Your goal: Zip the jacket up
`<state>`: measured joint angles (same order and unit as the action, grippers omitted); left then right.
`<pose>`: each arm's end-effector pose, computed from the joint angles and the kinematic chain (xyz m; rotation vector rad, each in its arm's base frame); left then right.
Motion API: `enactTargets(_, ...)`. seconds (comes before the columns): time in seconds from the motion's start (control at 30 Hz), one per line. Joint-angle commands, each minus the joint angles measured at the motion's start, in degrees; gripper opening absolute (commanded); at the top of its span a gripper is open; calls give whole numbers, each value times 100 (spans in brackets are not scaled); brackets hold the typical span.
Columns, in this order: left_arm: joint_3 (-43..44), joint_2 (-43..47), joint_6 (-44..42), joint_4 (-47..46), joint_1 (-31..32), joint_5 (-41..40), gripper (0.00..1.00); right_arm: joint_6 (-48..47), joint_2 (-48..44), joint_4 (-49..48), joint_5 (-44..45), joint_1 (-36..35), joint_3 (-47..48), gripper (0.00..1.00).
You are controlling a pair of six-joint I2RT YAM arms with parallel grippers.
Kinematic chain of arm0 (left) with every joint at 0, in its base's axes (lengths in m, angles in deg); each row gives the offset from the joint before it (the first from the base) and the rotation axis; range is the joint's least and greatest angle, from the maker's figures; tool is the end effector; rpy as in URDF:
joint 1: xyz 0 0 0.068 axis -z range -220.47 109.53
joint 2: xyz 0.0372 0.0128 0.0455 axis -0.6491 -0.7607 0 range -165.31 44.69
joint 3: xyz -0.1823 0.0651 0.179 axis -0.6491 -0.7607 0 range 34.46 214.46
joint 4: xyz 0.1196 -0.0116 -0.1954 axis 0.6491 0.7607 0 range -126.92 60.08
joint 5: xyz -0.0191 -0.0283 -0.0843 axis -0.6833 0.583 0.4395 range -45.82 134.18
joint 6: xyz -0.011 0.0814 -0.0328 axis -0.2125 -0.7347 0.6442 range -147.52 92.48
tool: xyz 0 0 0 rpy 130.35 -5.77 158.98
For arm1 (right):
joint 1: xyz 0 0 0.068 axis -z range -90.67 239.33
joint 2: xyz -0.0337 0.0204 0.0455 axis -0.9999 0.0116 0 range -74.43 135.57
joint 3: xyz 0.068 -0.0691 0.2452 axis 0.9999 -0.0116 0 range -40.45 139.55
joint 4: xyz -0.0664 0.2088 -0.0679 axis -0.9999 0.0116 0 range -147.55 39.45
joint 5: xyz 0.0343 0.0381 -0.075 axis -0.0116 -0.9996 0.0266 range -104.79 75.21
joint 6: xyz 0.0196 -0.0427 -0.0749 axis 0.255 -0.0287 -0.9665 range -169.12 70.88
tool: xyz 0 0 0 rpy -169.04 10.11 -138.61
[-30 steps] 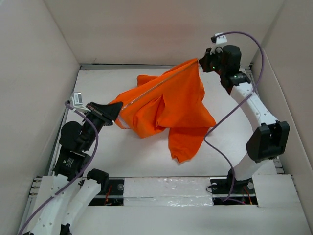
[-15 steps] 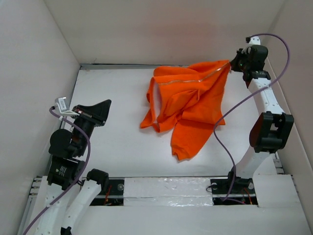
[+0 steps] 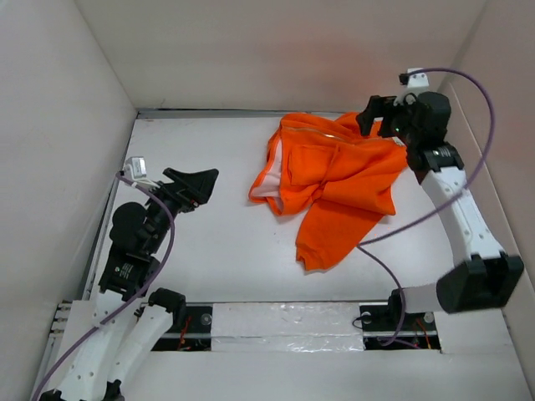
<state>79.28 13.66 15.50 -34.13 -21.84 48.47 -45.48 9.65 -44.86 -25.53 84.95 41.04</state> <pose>0.1323 -0.0509 0.3821 -0.2409 1.4254 -0.9441 0.3504 0.0416 0.3772 -0.1438 1.8355 0.2702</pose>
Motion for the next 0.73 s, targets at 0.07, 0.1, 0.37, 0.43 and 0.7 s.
enactTargets(0.07, -210, -201, 83, -613, -18, 651, 94, -13, -2146, -248, 152, -342, -782, 100)
enactTargets(0.1, -236, -246, 83, -526, -18, 712, 95, 92, -2532, -580, 30, -448, -1341, 100)
enactTargets(0.37, -615, 402, -22, -288, -18, 951, 97, 304, -6065, 109, -95, -942, -2595, 100)
enactTargets(0.43, -510, 571, -75, 2, -18, 837, 98, 243, -6367, 698, -103, -942, -2638, 100)
enactTargets(0.7, -360, 879, -31, 47, -18, 1003, 99, 58, -6597, 1421, -103, -942, -2578, 100)
